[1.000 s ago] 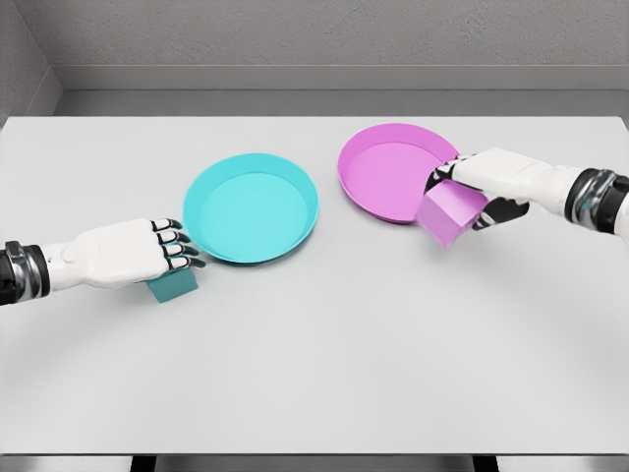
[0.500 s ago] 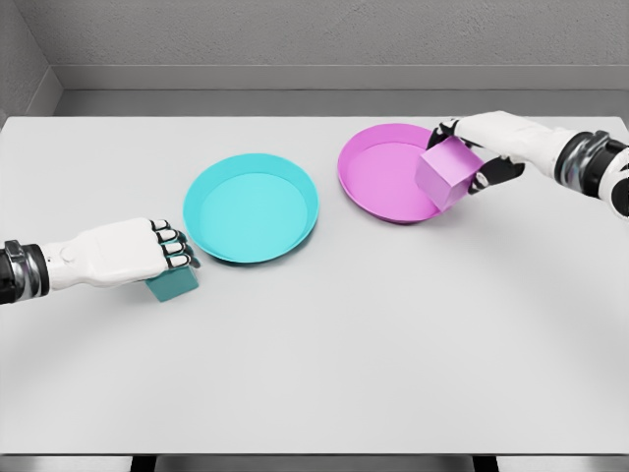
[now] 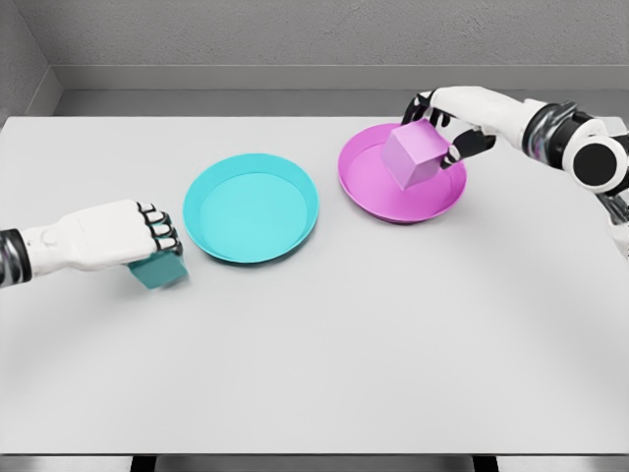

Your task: Place the blocks in the corresponding plates according to their colors

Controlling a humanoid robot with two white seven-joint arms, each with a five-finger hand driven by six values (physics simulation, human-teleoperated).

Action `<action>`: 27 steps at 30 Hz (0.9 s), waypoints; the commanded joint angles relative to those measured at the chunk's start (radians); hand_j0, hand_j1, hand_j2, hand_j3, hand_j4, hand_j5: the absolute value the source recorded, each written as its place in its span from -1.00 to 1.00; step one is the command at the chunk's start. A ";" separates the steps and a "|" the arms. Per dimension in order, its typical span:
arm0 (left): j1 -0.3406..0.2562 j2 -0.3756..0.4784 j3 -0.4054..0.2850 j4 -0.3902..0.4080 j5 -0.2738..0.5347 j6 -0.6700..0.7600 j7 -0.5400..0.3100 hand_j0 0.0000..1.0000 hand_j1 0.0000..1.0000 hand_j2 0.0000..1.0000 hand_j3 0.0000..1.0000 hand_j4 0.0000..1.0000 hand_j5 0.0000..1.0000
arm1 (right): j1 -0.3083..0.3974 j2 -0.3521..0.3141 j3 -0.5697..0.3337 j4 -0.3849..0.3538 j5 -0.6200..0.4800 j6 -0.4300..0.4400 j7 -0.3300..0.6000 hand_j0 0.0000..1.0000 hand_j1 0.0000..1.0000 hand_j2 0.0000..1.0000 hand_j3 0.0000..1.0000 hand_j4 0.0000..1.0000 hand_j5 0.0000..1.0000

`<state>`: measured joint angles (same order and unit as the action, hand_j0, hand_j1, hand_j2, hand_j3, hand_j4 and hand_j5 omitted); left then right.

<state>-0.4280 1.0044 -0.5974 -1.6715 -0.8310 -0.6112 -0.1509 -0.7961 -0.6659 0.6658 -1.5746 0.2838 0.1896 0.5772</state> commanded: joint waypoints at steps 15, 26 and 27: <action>-0.104 -0.078 0.047 0.013 0.107 0.000 0.005 -0.50 -0.50 -0.50 -0.50 -0.50 -0.50 | -0.014 0.035 0.014 0.059 0.002 0.037 -0.010 1.00 1.00 1.00 1.00 1.00 1.00; -0.178 -0.236 -0.004 0.114 0.085 0.000 -0.001 -0.48 -0.48 -0.48 -0.48 -0.48 -0.48 | -0.012 -0.038 -0.008 -0.015 0.005 -0.004 -0.007 1.00 1.00 1.00 1.00 1.00 1.00; -0.181 -0.242 -0.004 0.128 0.082 0.000 -0.001 -0.47 -0.47 -0.47 -0.47 -0.47 -0.47 | -0.002 -0.058 -0.035 -0.034 0.003 -0.033 -0.008 1.00 1.00 1.00 1.00 1.00 1.00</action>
<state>-0.6136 0.7859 -0.5968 -1.5703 -0.7514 -0.6111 -0.1529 -0.7916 -0.6839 0.6521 -1.5738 0.2866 0.1891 0.5703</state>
